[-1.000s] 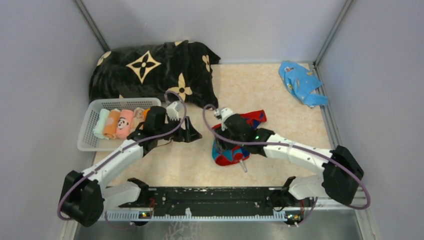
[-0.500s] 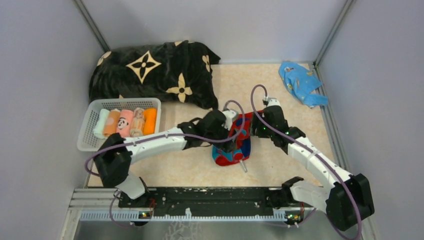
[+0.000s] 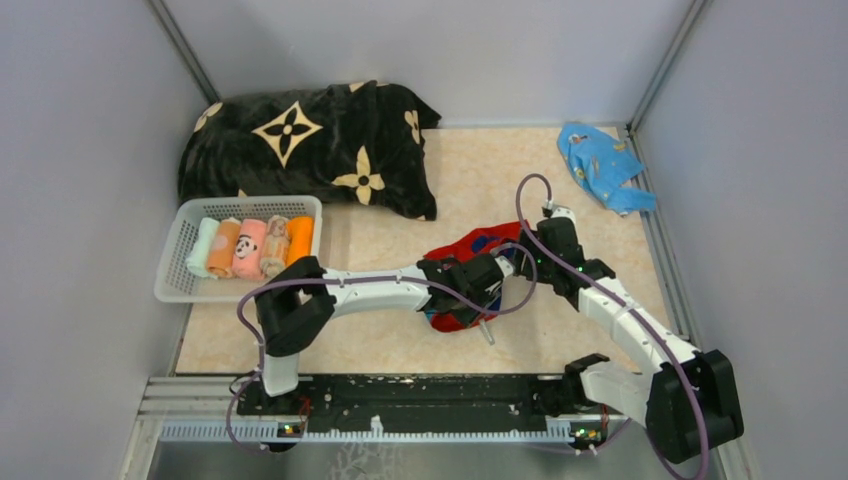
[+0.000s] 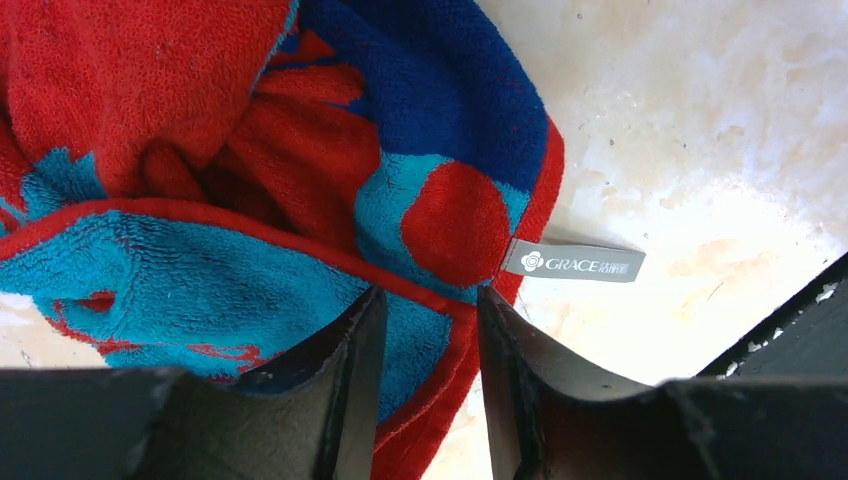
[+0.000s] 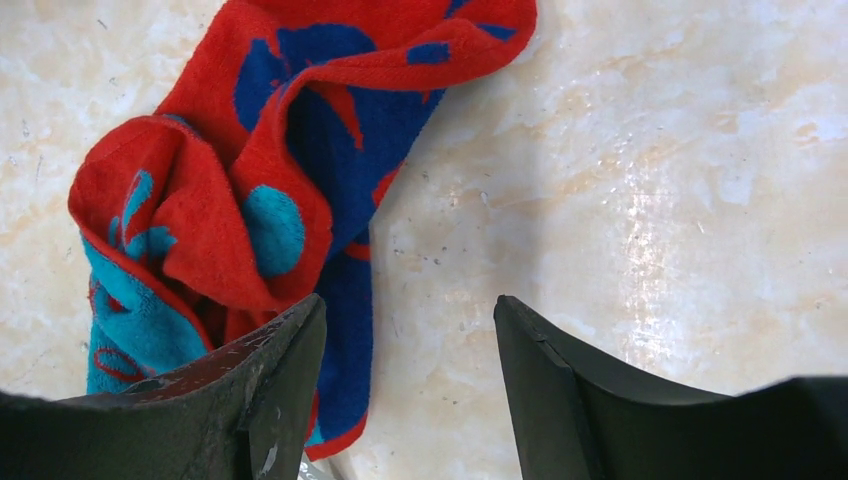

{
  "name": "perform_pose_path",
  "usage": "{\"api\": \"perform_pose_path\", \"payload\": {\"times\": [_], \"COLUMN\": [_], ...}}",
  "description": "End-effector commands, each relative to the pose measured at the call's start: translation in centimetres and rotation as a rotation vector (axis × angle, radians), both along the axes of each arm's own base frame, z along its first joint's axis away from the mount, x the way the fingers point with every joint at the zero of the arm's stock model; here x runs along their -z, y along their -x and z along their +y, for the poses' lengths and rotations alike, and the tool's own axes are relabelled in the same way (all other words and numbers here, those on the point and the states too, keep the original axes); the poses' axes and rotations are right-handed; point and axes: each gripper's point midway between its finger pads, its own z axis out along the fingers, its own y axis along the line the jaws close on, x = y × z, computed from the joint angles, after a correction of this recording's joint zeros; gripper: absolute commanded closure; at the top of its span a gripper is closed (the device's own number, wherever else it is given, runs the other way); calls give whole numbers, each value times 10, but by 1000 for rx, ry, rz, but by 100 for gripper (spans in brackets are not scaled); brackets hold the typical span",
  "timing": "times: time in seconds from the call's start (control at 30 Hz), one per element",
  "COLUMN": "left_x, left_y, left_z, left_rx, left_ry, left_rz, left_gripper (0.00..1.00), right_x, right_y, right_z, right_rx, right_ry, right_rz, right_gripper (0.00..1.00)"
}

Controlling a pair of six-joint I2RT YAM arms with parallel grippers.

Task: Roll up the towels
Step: Flatten out the towel at the center of the board.

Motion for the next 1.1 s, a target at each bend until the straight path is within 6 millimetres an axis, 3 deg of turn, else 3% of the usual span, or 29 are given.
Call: {"api": "perform_pose_path", "payload": {"times": [0.0, 0.3, 0.5, 0.6, 0.8, 0.93, 1.07], "left_x": [3, 13, 28, 29, 8, -16, -39], "left_y": [3, 21, 17, 14, 8, -8, -17], "left_z": [4, 3, 15, 18, 19, 40, 66], "left_rx": [2, 22, -32, -52, -93, -176, -232], "left_ry": [-50, -71, -140, -145, -89, -80, -16], "left_rz": [5, 50, 24, 7, -33, -126, -189], "left_gripper": [54, 42, 43, 48, 71, 81, 85], "right_x": [-19, -14, -12, -11, -10, -11, -16], "right_y": [-12, -12, -11, -11, -9, -9, -17], "right_z": [-1, 3, 6, 7, 17, 28, 37], "right_rx": [32, 18, 7, 3, -45, -107, -145], "right_ry": [-33, -46, -63, -66, -100, -135, -151], "right_rz": [-77, -62, -59, -57, -57, -60, -69], "right_gripper": [37, 37, 37, 37, 37, 37, 37]}}
